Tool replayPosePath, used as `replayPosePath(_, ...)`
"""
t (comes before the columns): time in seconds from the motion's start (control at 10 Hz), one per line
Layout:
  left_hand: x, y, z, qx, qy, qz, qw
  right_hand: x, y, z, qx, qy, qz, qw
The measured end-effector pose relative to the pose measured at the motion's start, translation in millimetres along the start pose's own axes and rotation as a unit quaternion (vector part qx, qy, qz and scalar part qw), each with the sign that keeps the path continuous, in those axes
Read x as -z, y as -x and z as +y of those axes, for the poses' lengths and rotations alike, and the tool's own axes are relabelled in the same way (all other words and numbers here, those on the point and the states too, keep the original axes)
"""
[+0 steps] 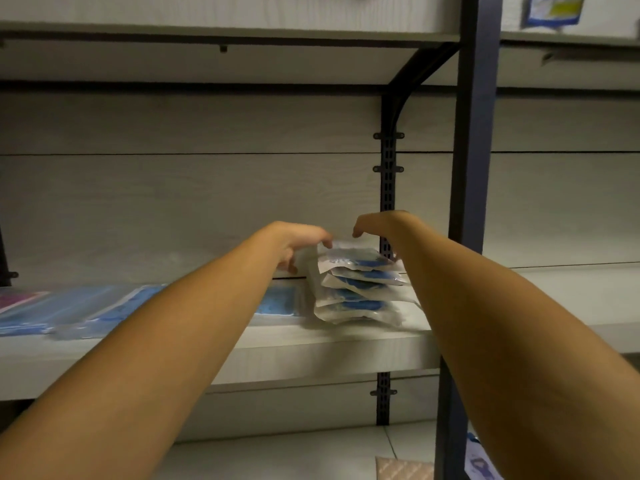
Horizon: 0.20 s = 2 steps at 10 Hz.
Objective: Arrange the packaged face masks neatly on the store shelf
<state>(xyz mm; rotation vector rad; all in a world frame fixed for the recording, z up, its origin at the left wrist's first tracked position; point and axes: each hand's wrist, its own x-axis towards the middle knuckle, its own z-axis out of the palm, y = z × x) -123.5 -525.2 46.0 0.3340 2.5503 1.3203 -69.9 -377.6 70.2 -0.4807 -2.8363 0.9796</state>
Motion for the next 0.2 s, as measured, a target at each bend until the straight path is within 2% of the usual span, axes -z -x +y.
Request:
replayPosePath(0.1,15.3,0.4,-16.0,-0.035,-0.081,0.041,0.995,-9.5,-5.9,5.0,-0.01,0.036,0.049,0.998)
replayPosePath(0.2,32.9,2.9,-37.6,-0.031,-0.172,0.082,0.981,-20.6,-15.5,14.3,0.01,0.081,0.13,0.988)
